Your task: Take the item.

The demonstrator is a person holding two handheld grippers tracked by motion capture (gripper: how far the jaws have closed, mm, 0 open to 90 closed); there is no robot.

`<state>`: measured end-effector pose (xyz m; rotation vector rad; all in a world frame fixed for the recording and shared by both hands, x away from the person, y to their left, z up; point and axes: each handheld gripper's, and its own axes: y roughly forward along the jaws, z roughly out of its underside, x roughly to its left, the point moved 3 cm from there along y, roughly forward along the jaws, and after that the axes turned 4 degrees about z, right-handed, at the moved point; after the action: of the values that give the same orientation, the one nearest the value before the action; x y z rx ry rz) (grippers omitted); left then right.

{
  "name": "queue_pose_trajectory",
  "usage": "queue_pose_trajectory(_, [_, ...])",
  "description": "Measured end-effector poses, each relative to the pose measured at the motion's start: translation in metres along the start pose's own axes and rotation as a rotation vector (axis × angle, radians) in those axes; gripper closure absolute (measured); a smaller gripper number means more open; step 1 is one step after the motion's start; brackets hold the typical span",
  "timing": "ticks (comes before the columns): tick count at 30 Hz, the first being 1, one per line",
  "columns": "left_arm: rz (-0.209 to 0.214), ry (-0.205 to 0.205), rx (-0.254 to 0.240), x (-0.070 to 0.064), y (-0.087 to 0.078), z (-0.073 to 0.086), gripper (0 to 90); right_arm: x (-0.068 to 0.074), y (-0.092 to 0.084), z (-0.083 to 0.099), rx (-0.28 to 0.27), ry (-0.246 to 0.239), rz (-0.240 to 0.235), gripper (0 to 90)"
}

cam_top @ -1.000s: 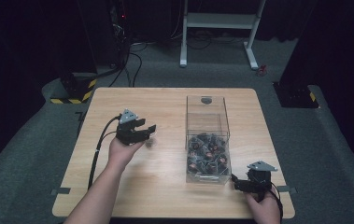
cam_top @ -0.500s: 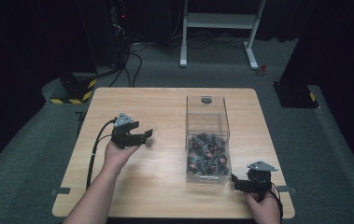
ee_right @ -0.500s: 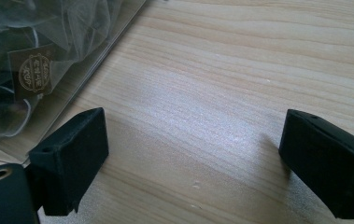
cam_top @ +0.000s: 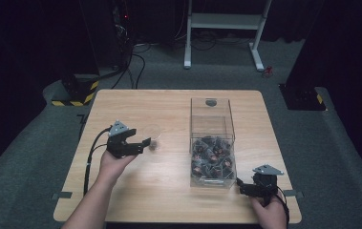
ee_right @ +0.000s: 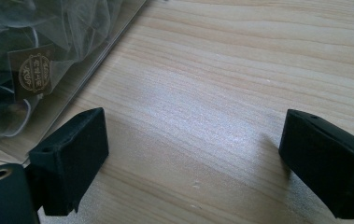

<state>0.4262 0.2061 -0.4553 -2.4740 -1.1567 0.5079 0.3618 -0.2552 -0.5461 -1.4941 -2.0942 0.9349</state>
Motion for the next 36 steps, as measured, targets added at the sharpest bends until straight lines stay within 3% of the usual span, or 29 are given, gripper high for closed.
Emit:
queue_pose_trajectory(14, [-0.008, 0.003, 0.029, 0.004, -0.022, 0.032, 22.2, 0.0, 0.0, 0.0, 0.0, -0.001, 0.0, 8.2])
queue_pose_trajectory(15, [-0.007, -0.038, 0.012, 0.001, -0.021, 0.034, 22.2, 0.0, 0.0, 0.0, 0.0, -0.001, 0.0, 8.2])
queue_pose_trajectory(17, [-0.015, -0.058, 0.006, 0.003, -0.022, 0.041, 22.4, 0.0, 0.0, 0.0, 0.0, -0.001, 0.0, 8.2])
queue_pose_trajectory(19, [-0.021, -0.128, -0.035, 0.0, -0.02, 0.047, 22.5, 0.0, 0.0, 0.0, 0.0, -0.001, 0.0, 8.2])
queue_pose_trajectory(20, [-0.025, -0.131, -0.031, 0.0, -0.02, 0.05, 22.5, 0.0, 0.0, 0.0, -0.002, -0.004, 0.0, 8.3])
queue_pose_trajectory(21, [-0.025, 0.005, 0.091, 0.01, -0.029, 0.056, 22.5, 0.0, 0.0, 0.0, -0.002, -0.004, 0.0, 8.3])
queue_pose_trajectory(27, [-0.043, -0.013, 0.189, 0.012, -0.033, 0.087, 23.1, 0.0, 0.0, 0.0, -0.001, -0.002, 0.0, 8.3])
queue_pose_trajectory(31, [-0.062, -0.022, 0.225, 0.014, -0.039, 0.102, 23.2, 0.0, 0.0, 0.0, -0.002, -0.005, 0.0, 8.3])
queue_pose_trajectory(36, [-0.108, 0.028, 0.264, 0.017, -0.045, 0.121, 21.7, 0.0, 0.0, 0.0, -0.002, -0.004, 0.0, 8.3])
